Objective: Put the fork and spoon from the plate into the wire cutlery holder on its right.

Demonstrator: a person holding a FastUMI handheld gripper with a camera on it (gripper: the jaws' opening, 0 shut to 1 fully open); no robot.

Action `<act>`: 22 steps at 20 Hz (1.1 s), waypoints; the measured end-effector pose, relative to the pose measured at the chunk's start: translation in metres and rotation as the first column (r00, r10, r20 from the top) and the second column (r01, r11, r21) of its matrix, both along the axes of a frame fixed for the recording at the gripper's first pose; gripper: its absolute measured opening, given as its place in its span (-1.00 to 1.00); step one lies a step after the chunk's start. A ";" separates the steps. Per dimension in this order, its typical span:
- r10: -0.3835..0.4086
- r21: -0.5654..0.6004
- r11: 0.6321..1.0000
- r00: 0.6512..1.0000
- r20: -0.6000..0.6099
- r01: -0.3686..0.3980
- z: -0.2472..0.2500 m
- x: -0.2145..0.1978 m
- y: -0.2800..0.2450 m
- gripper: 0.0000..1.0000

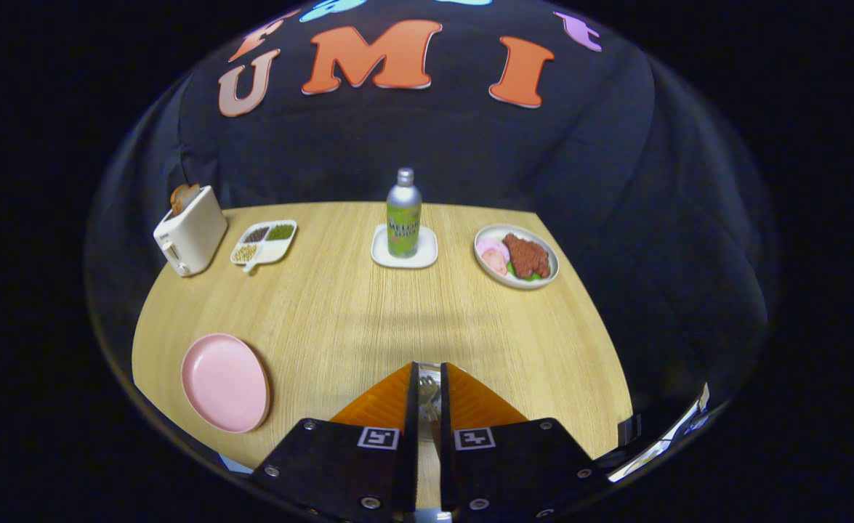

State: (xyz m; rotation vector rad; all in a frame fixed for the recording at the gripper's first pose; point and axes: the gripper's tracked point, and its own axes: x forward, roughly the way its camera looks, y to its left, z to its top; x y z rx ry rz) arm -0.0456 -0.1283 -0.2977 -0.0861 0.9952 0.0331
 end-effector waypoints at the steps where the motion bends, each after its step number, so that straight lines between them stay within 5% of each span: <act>1: 0.003 0.011 1.000 0.998 0.057 -0.003 0.017 0.012 0.002 -0.73; 7: 0.018 -0.083 0.996 0.908 0.418 0.018 0.111 0.075 -0.018 -0.49; 11: 0.008 -0.063 0.997 0.805 0.593 0.036 0.165 0.104 -0.013 -0.07; 12: 0.007 -0.066 0.997 0.787 0.617 0.043 0.174 0.111 -0.013 0.28; 14: 0.000 -0.040 0.999 0.753 0.659 0.034 0.193 0.117 -0.008 0.59; 22: 0.017 0.002 1.000 0.656 0.754 -0.028 0.256 0.125 0.018 0.93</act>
